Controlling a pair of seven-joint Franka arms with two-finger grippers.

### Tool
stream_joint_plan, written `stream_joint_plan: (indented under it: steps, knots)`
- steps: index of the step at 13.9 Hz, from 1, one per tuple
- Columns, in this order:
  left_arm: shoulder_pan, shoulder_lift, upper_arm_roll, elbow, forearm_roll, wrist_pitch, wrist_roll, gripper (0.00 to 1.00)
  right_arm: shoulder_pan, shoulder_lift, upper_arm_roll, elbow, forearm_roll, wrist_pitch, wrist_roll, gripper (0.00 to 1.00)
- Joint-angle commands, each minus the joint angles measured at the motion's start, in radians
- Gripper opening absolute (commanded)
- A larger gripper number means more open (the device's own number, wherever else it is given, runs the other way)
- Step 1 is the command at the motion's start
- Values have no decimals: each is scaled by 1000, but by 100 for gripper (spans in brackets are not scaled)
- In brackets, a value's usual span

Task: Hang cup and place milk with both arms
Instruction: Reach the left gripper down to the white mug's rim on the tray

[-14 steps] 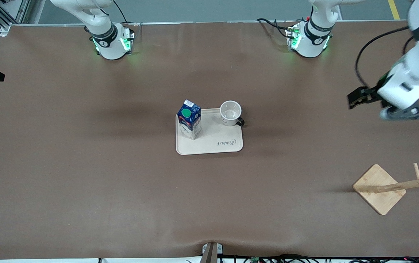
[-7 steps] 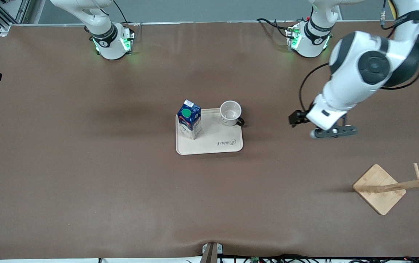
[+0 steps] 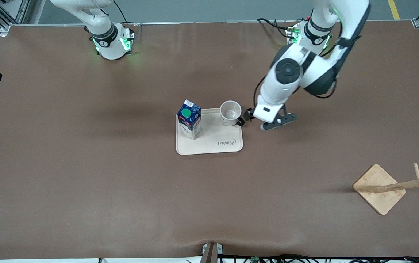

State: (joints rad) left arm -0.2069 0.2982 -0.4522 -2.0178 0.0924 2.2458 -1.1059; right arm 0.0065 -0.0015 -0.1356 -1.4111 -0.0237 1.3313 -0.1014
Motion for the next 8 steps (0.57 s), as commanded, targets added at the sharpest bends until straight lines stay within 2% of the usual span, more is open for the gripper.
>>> stream_joint_plan:
  steps: [1, 2, 4, 6, 8]
  knots:
    - [-57, 65, 3, 11, 38, 43, -152, 87, 1, 5, -1, 14, -4, -3, -3, 100]
    - [-83, 74, 3, 11, 38, 43, -184, 86, 1, 5, -1, 14, -4, -3, -3, 100]
    - [-109, 110, 4, 13, 39, 49, -242, 77, 1, 5, -1, 14, -2, -3, -3, 100]
    - [-131, 137, 4, 14, 39, 55, -275, 60, 1, 5, -1, 14, 2, -3, 2, 100]
    - [-141, 147, 3, 13, 39, 57, -287, 49, 0, 6, -1, 14, 1, -4, 2, 100]
